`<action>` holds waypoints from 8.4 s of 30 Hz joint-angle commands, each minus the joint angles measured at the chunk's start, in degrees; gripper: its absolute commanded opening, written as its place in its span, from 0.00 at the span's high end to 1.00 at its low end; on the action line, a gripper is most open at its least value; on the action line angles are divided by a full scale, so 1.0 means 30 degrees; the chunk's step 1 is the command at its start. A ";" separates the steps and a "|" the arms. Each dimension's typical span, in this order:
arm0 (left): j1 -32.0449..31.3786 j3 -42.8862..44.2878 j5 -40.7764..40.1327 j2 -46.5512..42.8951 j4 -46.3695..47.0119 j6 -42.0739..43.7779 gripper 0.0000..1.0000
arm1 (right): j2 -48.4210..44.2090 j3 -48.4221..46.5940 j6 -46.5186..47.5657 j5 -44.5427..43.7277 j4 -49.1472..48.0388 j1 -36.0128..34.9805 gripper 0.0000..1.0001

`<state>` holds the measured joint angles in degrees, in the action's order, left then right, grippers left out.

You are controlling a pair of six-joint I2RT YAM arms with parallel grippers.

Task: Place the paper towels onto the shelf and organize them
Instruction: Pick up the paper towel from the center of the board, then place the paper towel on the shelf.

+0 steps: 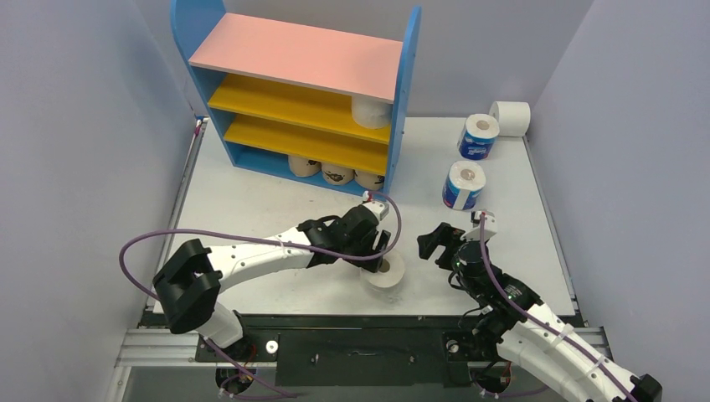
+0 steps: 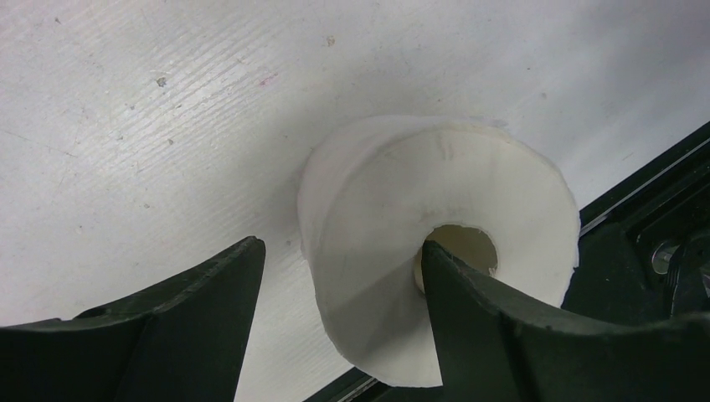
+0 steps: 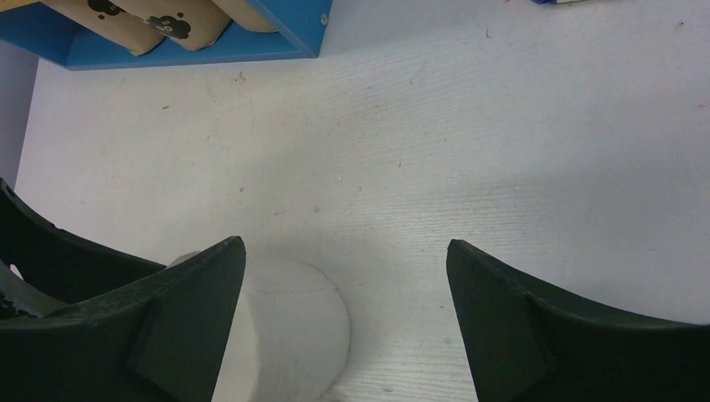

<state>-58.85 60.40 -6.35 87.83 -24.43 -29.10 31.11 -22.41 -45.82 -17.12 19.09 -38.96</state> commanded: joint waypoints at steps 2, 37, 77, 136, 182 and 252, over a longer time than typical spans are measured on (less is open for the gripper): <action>-0.0100 0.0940 0.0111 0.0527 0.0390 0.0333 0.39 | -0.0158 0.0179 -0.0266 -0.0252 -0.0270 0.0153 0.15; 0.9753 0.9050 -0.4847 -0.4410 -0.5393 -0.4741 0.80 | 0.1022 -0.1100 0.1600 -0.0768 -0.0724 0.0678 0.15; 1.1531 2.0007 -0.3902 0.3514 -0.5935 -0.5461 0.78 | 0.1563 -0.2026 0.2472 -0.0208 -0.0422 0.1709 0.15; 1.1531 1.9152 -0.2396 0.2974 -0.3595 -0.5945 0.38 | 0.1856 -0.2067 0.2484 0.0252 -0.0373 0.2330 0.15; 1.1547 0.7452 -0.1970 -0.6410 0.4740 -0.0285 0.19 | 0.0271 -0.1535 0.3030 0.1018 -0.0270 0.2401 0.15; 1.1633 0.2728 0.0232 -0.0870 1.6707 0.5457 0.10 | -0.2474 -0.0485 0.4082 0.1949 -0.1373 0.2361 0.17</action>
<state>-24.95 65.25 -3.92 83.99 24.56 -13.76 24.62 -22.61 -34.44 -9.72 15.20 -32.21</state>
